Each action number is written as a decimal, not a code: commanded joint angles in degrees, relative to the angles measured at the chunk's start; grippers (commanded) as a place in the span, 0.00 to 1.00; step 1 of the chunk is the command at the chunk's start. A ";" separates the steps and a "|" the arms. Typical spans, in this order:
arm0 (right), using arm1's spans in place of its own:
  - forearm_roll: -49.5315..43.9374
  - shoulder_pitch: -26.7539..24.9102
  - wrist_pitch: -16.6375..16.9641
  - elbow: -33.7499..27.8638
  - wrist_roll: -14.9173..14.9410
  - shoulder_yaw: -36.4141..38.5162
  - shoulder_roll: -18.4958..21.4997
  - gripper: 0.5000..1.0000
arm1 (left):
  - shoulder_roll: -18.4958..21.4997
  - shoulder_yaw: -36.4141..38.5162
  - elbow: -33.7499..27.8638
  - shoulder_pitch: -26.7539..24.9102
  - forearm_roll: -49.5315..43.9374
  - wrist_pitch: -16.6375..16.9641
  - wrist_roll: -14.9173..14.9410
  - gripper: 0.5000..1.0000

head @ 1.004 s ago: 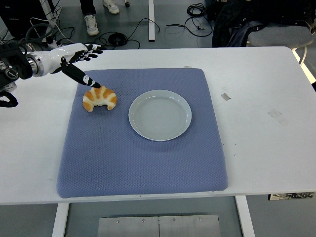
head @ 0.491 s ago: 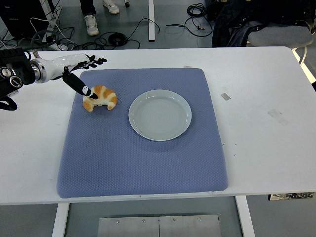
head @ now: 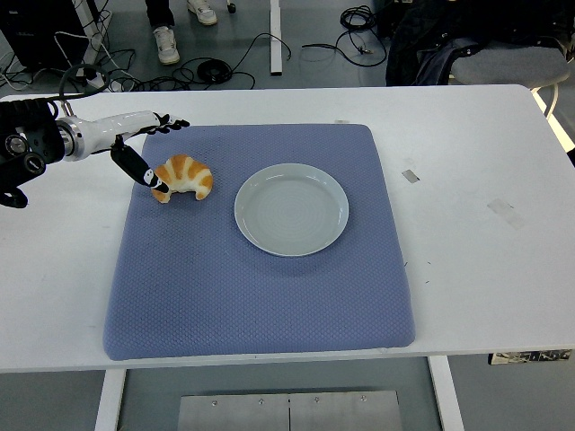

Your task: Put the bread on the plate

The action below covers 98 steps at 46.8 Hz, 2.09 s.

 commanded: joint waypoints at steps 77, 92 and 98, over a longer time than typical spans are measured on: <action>0.00 0.00 -0.01 0.00 0.00 0.00 0.00 1.00 | -4.47 4.64 3.15 0.92 1.07 2.83 0.18 0.74; 0.00 0.00 -0.01 0.00 0.00 0.00 0.00 1.00 | -4.47 4.99 3.95 0.92 1.07 2.83 0.18 0.53; 0.00 0.00 -0.01 0.00 0.00 0.00 0.00 1.00 | -4.47 5.16 3.95 0.92 1.07 2.83 0.18 0.47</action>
